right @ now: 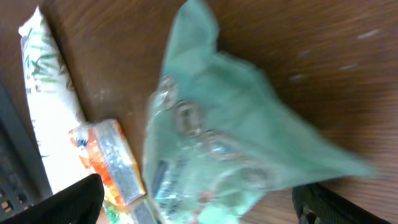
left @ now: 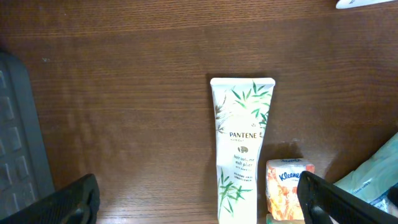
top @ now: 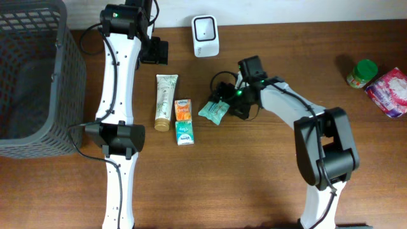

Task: Scan the item barcode
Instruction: 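Move the right gripper to the teal pack and grasp it, then raise the teal pack in front of the scanner with the right gripper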

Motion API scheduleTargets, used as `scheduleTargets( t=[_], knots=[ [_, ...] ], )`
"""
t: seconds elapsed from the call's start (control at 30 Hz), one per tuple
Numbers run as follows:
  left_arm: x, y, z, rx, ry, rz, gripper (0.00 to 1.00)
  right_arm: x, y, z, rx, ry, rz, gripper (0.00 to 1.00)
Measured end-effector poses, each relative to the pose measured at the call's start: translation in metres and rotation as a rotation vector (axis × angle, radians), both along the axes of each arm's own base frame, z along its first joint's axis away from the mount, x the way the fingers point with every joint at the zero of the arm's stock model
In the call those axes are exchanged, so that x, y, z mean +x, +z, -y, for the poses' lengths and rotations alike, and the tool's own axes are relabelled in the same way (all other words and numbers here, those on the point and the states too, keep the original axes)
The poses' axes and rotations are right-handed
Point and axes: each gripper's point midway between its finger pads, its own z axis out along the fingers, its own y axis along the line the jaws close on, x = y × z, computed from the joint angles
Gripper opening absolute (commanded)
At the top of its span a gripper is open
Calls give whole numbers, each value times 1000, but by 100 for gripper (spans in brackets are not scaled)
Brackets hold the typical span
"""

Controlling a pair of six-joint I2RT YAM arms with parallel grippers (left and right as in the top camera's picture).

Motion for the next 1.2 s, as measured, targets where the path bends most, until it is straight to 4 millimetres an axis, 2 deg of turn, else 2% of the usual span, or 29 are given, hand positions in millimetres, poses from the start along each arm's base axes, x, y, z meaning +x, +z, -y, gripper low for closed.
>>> scheduleTargets(
  t=[0.1, 0.2, 0.23, 0.27, 0.3, 0.43, 0.53, 0.6, 0.67, 0.7, 0.73, 0.77, 0.8, 0.83, 0.9, 0.97, 1.0, 1.03, 1.13, 1.2],
  knots=[
    [0, 0, 0, 0, 0, 0, 99, -3, -5, -9, -21, -25, -15, 62],
    [0, 0, 0, 0, 0, 0, 99, -1, -12, -6, -37, -57, -31, 31],
    [0, 0, 0, 0, -1, 0, 99, -1, -13, -6, -36, -60, -34, 24],
    [0, 0, 1, 0, -2, 0, 99, 0, -13, -7, -35, -63, -31, 6],
    [0, 0, 1, 0, -2, 0, 99, 1, -13, -7, -36, -61, -26, 4],
    [0, 0, 1, 0, -2, 0, 99, 2, -8, -9, -34, -27, -8, 4],
    [0, 0, 2, 0, -3, 0, 99, 6, 5, -7, -58, 12, -9, 4],
    [0, 0, 3, 0, -6, 0, 99, 38, 36, -13, -43, 43, 107, 4],
    [0, 0, 4, 0, -8, 1, 99, 78, 80, -19, -8, 60, 297, 4],
    [0, 0, 4, 0, -9, 1, 99, 109, 119, -23, 26, 60, 468, 4],
    [0, 0, 4, 0, -9, 0, 99, 120, 132, -24, 38, 58, 542, 4],
    [-1, 0, 4, 0, -9, 0, 99, 130, 145, -25, 53, 55, 609, 13],
    [-1, 0, 4, 0, -9, 0, 99, 134, 152, -25, 58, 55, 645, 29],
    [-1, 0, 4, 0, -9, 0, 99, 135, 151, -24, 53, 53, 647, 36],
    [0, 0, 5, 0, -9, 1, 99, 126, 129, -13, -21, 38, 555, 39],
    [-1, 0, 4, 0, -9, 0, 99, 109, 101, 2, -118, 38, 439, 56],
    [-1, 0, 4, 0, -9, 0, 99, 103, 87, 7, -159, 61, 405, 61],
    [-1, 0, 4, 0, -9, 0, 99, 100, 79, 8, -174, 87, 392, 62],
    [-1, 0, 4, 0, -9, 0, 99, 75, 43, 7, -194, 212, 289, 62],
    [-1, 0, 4, 0, -9, 0, 99, 62, 23, 6, -202, 281, 237, 58]
  ],
)
